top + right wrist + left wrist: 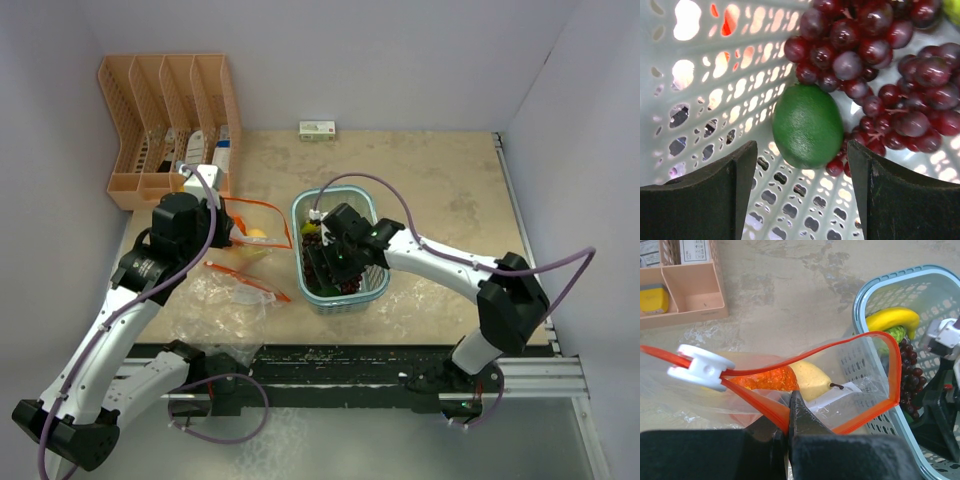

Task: Place the food in the zip-top bag and seal the zipper
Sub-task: Pick up the fake fruit from the bin.

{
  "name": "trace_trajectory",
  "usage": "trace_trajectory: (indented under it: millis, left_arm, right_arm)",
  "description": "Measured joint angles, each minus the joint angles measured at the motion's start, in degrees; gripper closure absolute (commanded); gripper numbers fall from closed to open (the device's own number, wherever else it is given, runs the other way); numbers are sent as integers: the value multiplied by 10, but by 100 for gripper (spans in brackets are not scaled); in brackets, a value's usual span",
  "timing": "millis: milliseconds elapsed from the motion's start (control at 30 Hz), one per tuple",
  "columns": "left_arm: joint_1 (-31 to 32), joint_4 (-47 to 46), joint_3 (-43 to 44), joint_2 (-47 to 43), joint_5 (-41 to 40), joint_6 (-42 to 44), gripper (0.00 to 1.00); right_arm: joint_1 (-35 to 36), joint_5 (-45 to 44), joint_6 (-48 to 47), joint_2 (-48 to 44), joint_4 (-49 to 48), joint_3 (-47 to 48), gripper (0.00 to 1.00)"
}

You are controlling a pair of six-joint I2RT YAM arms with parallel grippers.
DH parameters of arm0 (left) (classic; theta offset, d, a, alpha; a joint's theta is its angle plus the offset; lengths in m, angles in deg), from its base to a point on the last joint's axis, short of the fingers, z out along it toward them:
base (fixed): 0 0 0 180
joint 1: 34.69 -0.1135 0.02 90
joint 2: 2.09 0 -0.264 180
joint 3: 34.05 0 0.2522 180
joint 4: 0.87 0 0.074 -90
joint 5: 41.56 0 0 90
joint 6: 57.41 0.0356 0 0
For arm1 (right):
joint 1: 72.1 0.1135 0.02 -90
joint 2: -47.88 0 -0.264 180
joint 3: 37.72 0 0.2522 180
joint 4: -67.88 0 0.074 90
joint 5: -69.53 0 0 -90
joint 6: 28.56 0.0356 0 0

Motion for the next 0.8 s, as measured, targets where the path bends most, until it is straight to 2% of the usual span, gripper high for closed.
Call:
trace_trajectory:
  millis: [467,567,700,800]
  left_arm:
    - [-7,0,0,1,4,0,100]
    - [-8,0,-1,1,5,0,100]
    - [-10,-2,-5,1,6,0,100]
    - [-11,-2,-8,1,7,0,100]
  right_arm:
    - [13,17,4,79,-56,-42,25]
    - [13,19,5,91,-66,-43,34]
    - [13,25,7,94,-75,-43,60]
    - [13,27,9,94,-75,-43,72]
